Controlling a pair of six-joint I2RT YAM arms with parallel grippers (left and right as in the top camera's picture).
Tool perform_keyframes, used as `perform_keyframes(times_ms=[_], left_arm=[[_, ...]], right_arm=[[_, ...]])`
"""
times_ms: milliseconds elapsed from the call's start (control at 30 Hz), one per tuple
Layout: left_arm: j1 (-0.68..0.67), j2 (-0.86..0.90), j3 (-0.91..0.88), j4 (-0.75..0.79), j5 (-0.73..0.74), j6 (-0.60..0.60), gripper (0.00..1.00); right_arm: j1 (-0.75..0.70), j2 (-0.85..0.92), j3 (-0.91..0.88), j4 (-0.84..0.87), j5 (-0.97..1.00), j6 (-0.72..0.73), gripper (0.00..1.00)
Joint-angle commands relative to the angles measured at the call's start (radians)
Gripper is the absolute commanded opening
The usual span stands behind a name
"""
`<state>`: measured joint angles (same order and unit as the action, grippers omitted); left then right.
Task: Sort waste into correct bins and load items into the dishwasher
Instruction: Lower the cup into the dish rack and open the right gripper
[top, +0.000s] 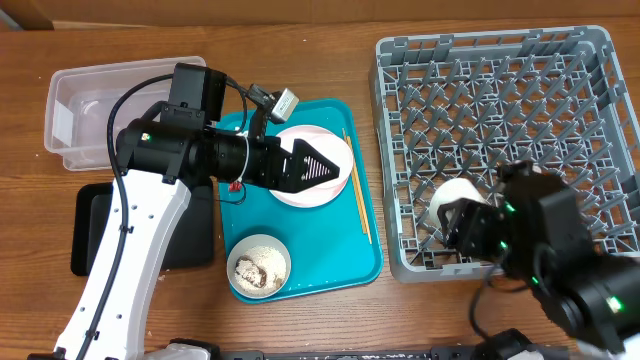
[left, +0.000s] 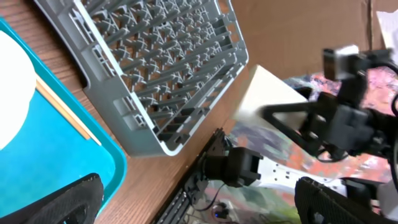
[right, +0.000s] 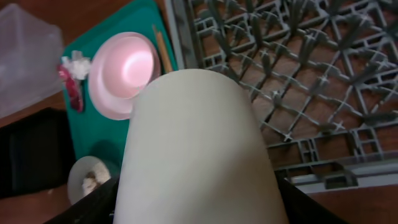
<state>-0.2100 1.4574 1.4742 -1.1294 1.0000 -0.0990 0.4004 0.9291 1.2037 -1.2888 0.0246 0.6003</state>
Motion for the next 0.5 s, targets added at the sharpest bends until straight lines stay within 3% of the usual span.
perform_keyframes(times_ms=[0,267,367,467], left_arm=[[-0.006,-0.006,0.020,0.012,-0.031,-0.006,1.00],[-0.006,-0.006,0.020,-0.007,-0.035,-0.006,1.00],[-0.006,-0.006,0.020,-0.034,-0.043,-0.006,1.00],[-0.006,-0.006,0.020,-0.048,-0.070,-0.006,1.00]], right_arm=[[-0.003,0.091,-0.014,0.003,0.072,0.066,0.66],[-0.003,0.473,-0.014,0.049,0.056,0.051,0.66],[-0.002,0.590,-0.014,0.016,-0.040,0.014,0.66],[-0.003,0.638,-0.014,0.025,-0.021,0.006,0.91]])
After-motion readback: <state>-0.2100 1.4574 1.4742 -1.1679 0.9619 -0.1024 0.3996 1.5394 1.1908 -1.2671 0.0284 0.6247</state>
